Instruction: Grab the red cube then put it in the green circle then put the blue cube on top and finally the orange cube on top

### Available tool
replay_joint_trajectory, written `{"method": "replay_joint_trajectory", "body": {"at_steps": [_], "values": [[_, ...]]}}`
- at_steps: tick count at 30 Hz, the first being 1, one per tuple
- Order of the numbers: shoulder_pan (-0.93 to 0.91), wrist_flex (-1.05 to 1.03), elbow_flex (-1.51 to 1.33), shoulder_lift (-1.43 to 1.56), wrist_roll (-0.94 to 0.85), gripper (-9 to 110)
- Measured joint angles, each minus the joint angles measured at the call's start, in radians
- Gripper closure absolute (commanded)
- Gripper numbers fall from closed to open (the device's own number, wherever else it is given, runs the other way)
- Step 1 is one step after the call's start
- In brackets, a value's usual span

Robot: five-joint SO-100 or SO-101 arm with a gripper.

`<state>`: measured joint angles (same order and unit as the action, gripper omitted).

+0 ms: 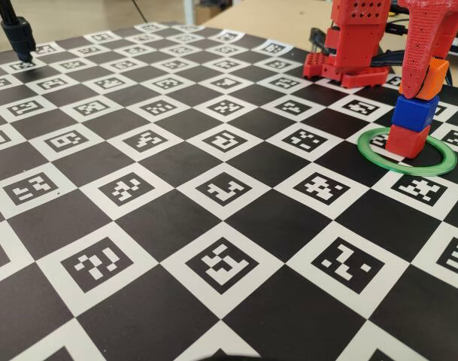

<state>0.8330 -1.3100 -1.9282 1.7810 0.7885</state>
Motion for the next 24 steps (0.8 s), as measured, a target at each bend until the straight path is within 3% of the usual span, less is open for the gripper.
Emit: {"method": "replay_joint_trajectory", "body": {"at_steps": [18,24], "values": [[0.014,0.000,0.000,0.000,0.000,93],[0.014,0.000,0.000,0.000,0.000,83]]}}
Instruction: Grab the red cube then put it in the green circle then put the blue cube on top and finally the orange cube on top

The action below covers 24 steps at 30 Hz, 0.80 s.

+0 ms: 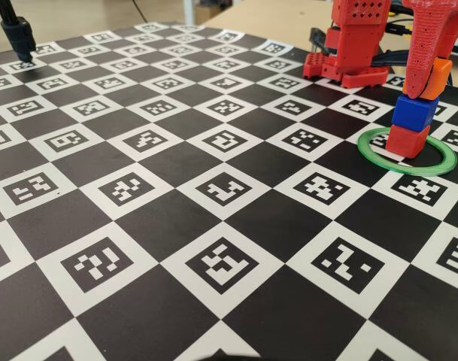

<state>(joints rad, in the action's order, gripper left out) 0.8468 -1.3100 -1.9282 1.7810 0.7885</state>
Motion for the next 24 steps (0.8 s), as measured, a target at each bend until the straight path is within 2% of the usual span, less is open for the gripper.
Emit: {"method": "replay_joint_trajectory", "body": {"at_steps": [15,24], "values": [[0.000,-0.028,0.000,0.000,0.018,68],[0.000,-0.097,0.009,0.000,0.017,66]]}}
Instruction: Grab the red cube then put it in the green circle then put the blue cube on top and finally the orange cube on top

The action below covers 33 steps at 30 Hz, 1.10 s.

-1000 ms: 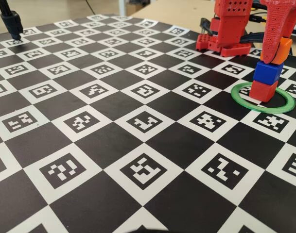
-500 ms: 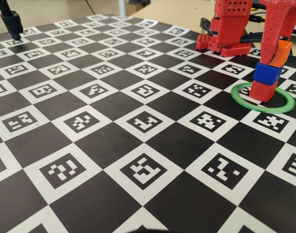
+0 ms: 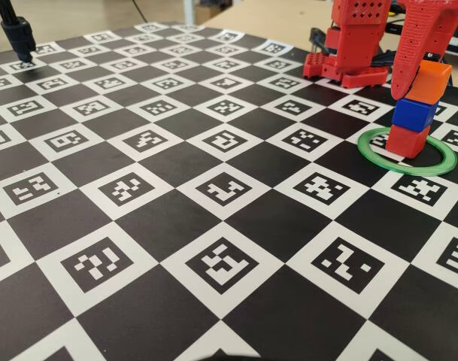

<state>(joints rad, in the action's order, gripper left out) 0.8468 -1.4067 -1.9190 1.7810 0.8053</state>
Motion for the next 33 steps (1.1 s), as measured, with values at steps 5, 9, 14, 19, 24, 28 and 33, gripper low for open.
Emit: {"method": "replay_joint_trajectory", "body": {"at_steps": [5,9,14,19,24,28,33], "values": [[0.000,-0.071,0.075,0.038,-0.037,65],[-0.005,-0.129,0.150,0.097,-0.097,66],[-0.103,-0.175,0.170,0.179,-0.192,67],[-0.273,-0.192,0.170,0.276,-0.333,74],[-0.474,-0.187,0.143,0.362,-0.525,81],[-0.634,-0.130,0.052,0.433,-0.710,85],[-0.802,-0.008,-0.117,0.525,-0.948,97]]}}
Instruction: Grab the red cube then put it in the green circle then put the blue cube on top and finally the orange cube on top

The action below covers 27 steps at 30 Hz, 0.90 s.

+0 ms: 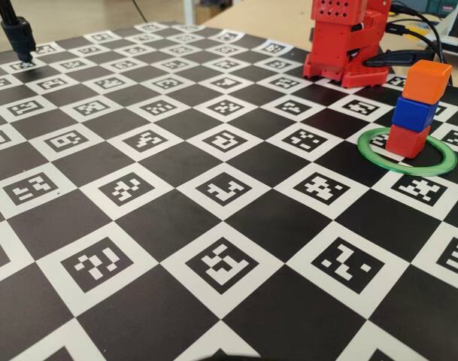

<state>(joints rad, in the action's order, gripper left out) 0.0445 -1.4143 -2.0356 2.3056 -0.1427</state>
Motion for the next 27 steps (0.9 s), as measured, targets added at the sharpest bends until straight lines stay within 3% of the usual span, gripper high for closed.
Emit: {"method": "replay_joint_trajectory", "body": {"at_steps": [5,20,27], "values": [[-0.086,0.150,-0.163,0.078,-0.232,107],[-0.212,0.626,-0.693,0.433,-0.729,108],[-0.218,0.801,-0.954,0.621,-0.876,108]]}}
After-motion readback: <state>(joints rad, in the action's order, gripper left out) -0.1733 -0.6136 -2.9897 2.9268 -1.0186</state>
